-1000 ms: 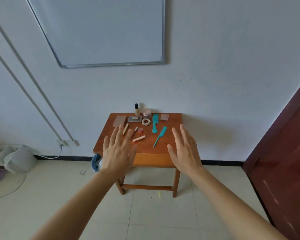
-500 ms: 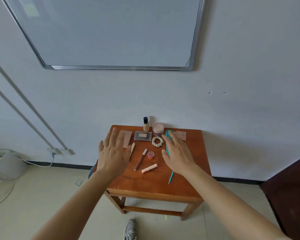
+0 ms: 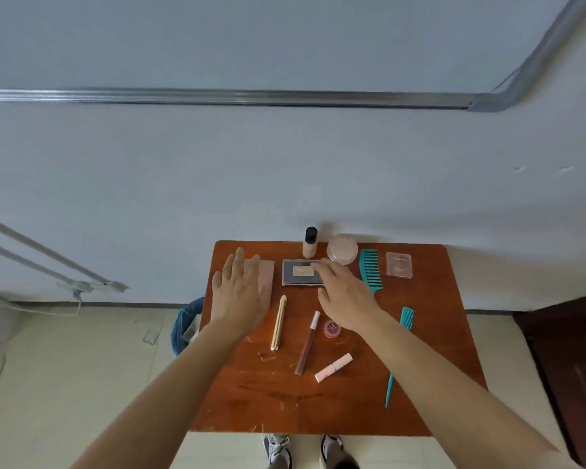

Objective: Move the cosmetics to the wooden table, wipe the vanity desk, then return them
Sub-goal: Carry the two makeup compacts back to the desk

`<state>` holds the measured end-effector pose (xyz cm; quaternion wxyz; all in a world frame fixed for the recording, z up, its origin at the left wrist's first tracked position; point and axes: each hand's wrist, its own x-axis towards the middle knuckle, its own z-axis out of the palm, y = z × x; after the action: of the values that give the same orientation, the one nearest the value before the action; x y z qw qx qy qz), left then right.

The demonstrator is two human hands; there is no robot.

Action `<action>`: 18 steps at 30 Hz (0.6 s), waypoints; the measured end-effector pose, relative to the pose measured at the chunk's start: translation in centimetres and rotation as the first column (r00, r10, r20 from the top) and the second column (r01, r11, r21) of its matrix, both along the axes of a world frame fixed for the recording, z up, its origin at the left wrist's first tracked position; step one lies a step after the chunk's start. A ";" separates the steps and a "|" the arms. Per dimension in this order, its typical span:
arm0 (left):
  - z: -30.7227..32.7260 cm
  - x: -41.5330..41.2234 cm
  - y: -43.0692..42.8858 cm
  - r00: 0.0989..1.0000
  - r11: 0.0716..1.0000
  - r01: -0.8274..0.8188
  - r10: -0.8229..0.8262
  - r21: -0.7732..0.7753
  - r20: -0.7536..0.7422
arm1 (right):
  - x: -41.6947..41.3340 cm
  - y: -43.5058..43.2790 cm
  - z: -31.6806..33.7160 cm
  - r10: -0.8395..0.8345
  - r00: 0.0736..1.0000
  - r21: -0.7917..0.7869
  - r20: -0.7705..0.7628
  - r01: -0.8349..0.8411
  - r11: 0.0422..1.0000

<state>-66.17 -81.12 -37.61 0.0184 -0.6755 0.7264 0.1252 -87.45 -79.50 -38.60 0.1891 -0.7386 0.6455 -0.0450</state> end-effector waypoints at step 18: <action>-6.7 -0.4 -2.0 0.948 0.953 -0.293 0.301 0.081 -0.101 | -0.5 -5.0 -7.3 0.031 0.998 0.038 0.057 -0.033 0.999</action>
<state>-66.58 -83.08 -44.28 -0.0197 -0.7680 0.6119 0.1878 -87.90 -84.48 -45.94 0.2223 -0.7436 0.6285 -0.0505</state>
